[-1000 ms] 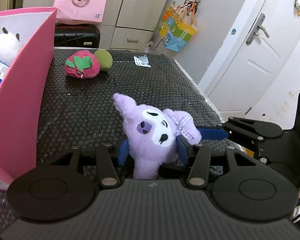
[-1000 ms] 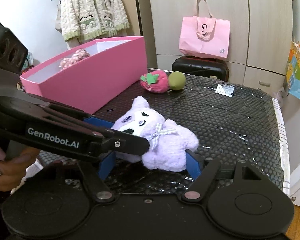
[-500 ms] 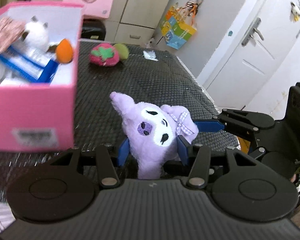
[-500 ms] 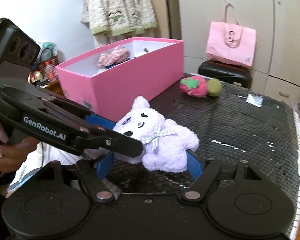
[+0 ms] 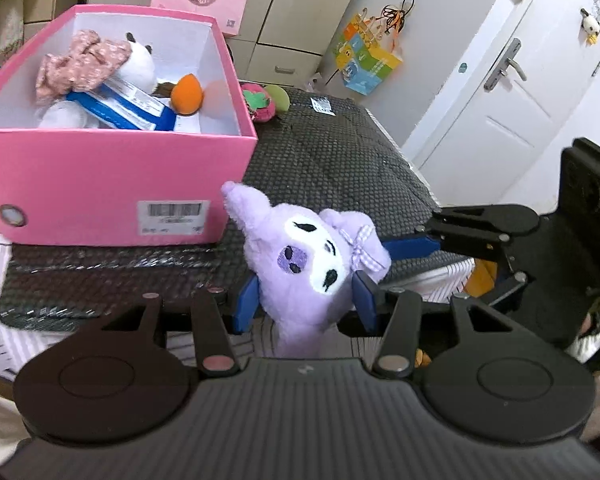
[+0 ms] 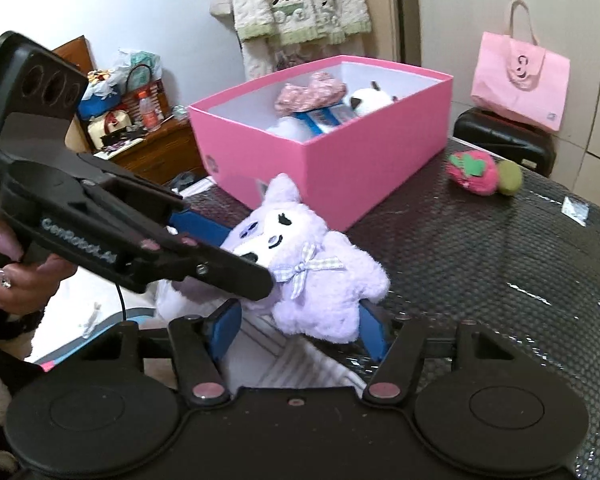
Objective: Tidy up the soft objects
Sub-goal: 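Carry the purple plush with the left gripper over the pink box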
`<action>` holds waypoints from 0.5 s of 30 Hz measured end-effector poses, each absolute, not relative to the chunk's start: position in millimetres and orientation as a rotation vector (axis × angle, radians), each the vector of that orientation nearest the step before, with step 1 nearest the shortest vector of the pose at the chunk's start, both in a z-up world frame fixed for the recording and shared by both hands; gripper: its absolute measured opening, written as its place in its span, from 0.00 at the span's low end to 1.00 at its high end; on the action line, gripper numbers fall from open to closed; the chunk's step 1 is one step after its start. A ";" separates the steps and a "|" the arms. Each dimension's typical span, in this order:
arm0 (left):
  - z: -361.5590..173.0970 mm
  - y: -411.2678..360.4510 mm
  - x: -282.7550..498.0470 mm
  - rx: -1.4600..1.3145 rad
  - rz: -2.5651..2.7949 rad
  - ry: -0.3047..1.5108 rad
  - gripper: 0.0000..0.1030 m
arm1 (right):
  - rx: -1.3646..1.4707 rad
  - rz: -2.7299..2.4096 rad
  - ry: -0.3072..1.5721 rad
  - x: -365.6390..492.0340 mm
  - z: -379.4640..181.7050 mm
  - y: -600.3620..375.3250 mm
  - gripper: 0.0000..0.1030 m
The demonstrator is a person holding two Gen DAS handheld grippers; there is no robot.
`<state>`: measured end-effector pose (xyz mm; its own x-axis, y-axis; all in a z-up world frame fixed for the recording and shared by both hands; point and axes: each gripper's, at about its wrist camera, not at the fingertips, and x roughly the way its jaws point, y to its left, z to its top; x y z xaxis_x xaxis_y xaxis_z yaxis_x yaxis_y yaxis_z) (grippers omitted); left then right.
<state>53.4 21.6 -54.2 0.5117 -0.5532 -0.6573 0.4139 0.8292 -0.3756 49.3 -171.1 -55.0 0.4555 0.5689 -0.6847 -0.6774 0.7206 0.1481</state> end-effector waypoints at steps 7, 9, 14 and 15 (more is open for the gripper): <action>-25.3 42.4 32.0 -0.109 -0.559 0.823 0.47 | -0.165 0.844 0.735 37.6 -35.0 -152.4 0.62; -17.3 46.1 28.1 -0.090 -0.543 0.806 0.47 | -0.168 0.857 0.723 36.0 -29.5 -148.3 0.61; 4.0 54.8 23.0 -0.043 -0.509 0.733 0.47 | -0.162 0.870 0.679 41.0 -11.7 -135.8 0.61; 7.8 56.8 24.9 -0.041 -0.506 0.723 0.47 | -0.160 0.871 0.671 43.4 -8.4 -134.0 0.61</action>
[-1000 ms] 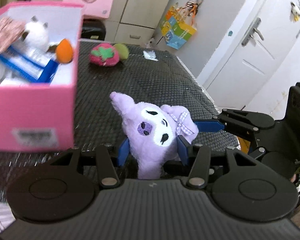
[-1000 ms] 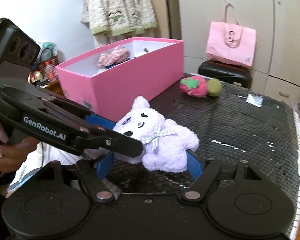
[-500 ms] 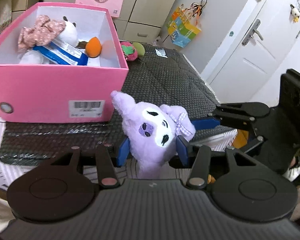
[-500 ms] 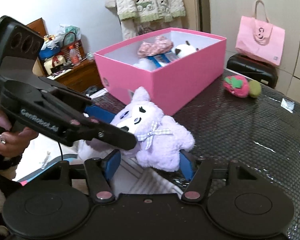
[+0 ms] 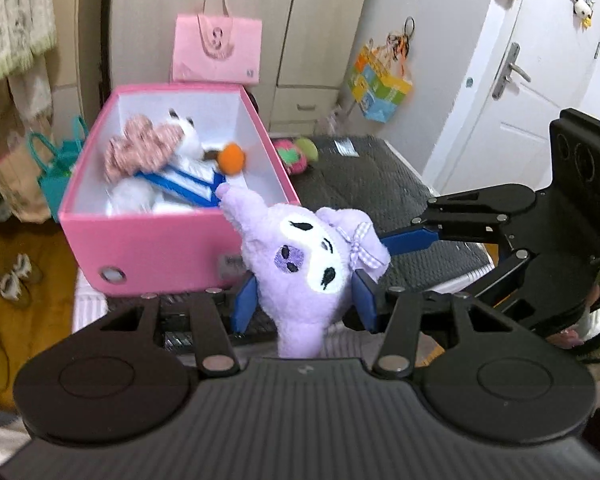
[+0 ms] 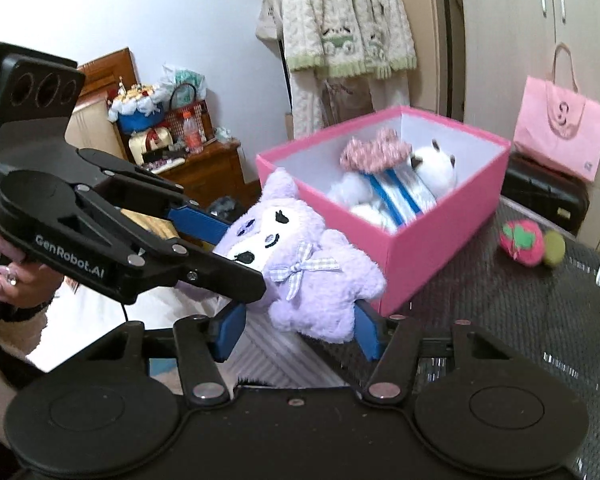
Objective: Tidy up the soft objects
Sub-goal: 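Carry the purple plush with the left gripper over the pink box, then open the left gripper to drop the purple plush into the box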
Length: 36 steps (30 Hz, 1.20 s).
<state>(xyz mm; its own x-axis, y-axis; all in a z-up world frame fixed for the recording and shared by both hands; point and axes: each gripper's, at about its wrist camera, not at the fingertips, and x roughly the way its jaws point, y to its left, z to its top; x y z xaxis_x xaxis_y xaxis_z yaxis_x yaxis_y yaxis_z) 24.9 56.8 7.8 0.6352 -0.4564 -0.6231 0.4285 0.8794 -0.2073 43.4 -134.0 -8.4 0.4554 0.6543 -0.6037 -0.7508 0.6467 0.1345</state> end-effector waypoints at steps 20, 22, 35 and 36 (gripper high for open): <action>14.9 119.0 132.2 -0.183 -0.352 0.625 0.51 | -0.104 0.878 0.662 159.3 15.1 -68.9 0.62; 5.8 124.7 143.2 -0.211 -0.342 0.655 0.51 | -0.083 0.878 0.696 170.7 7.3 -64.8 0.62; -4.2 131.1 151.1 -0.156 -0.268 0.664 0.61 | -0.112 0.833 0.755 197.8 -22.0 -55.9 0.62; -1.0 131.8 147.2 -0.148 -0.262 0.656 0.61 | -0.108 0.833 0.753 196.6 -20.7 -59.1 0.62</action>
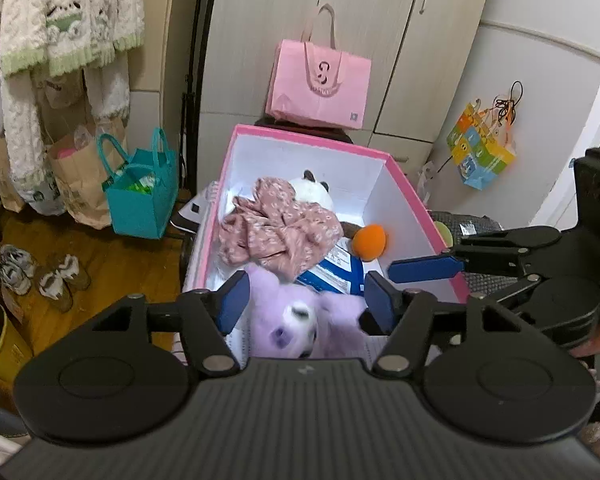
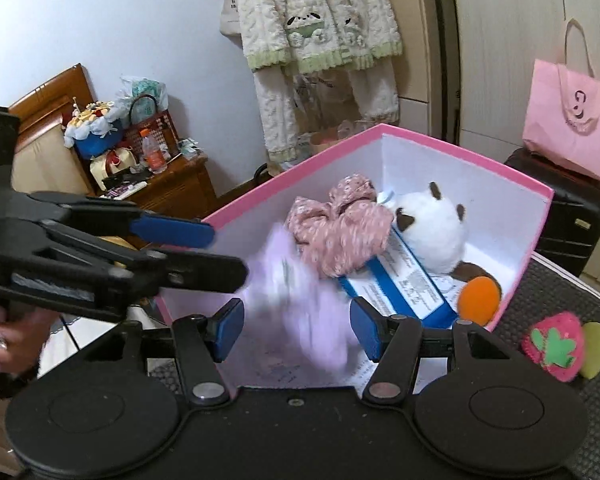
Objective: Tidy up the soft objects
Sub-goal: 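Open the left gripper to drop the purple plush into the box, then move both grippers back toward the pink strawberry plush and green sponge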
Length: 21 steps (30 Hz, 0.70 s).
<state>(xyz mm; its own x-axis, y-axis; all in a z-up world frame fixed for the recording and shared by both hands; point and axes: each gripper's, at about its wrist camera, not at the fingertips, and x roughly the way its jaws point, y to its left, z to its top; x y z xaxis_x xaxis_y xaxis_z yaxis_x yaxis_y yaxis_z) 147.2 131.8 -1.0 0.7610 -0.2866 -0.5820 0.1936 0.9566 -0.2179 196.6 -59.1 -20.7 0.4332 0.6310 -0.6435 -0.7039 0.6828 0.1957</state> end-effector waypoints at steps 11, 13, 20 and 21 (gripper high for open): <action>47.0 120.3 96.4 -0.106 -0.364 0.625 0.68 | -0.112 0.780 0.632 144.3 22.1 -109.9 0.63; 53.4 115.0 87.8 -0.099 -0.396 0.635 0.68 | -0.115 0.771 0.618 133.1 28.4 -120.1 0.63; 71.9 81.5 50.6 0.023 -0.473 0.622 0.71 | -0.135 0.735 0.578 92.4 45.0 -158.0 0.64; 73.5 75.5 45.4 0.042 -0.483 0.616 0.72 | -0.136 0.730 0.572 86.9 47.0 -162.8 0.64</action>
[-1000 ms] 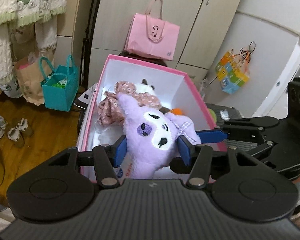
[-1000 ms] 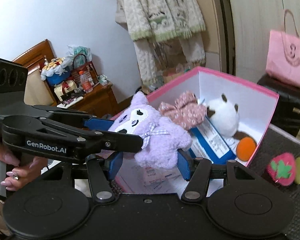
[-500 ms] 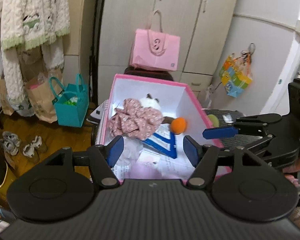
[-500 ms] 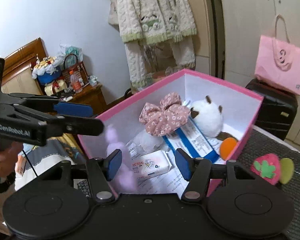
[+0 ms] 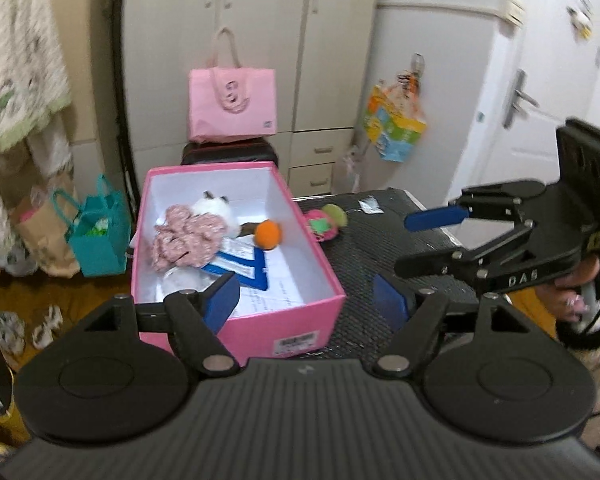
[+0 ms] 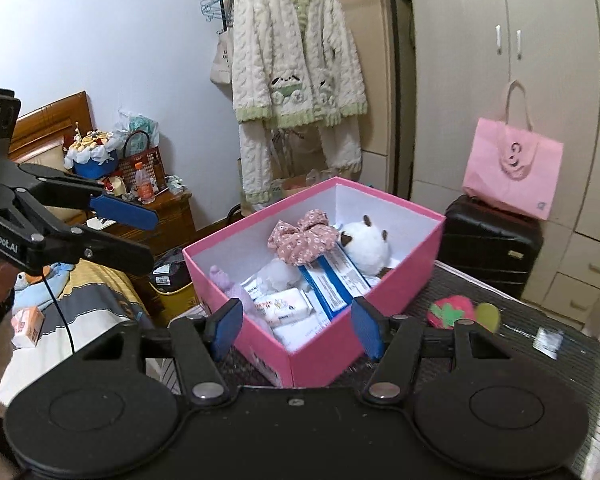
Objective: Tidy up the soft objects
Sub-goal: 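Move both grippers back toward the pink strawberry plush and green sponge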
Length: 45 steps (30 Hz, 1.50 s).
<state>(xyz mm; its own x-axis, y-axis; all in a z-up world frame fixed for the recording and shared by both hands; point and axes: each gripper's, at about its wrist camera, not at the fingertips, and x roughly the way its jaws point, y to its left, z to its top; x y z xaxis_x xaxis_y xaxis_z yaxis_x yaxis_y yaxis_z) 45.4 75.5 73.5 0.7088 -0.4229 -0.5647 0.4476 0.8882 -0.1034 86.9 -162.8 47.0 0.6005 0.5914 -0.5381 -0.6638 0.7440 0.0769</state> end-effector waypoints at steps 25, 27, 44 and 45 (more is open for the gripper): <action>36.4 -58.5 46.3 0.237 -0.696 0.658 0.75 | -0.058 0.542 0.556 59.2 32.7 -281.3 0.65; 31.0 -64.4 54.9 0.228 -0.694 0.679 0.75 | -0.054 0.541 0.562 65.1 29.3 -288.4 0.68; 4.3 -111.8 123.0 0.142 -0.516 0.581 0.75 | 0.000 0.591 0.613 170.8 -3.3 -324.7 0.71; 2.4 -114.7 127.3 0.139 -0.503 0.578 0.75 | 0.003 0.593 0.624 178.8 -3.4 -325.1 0.71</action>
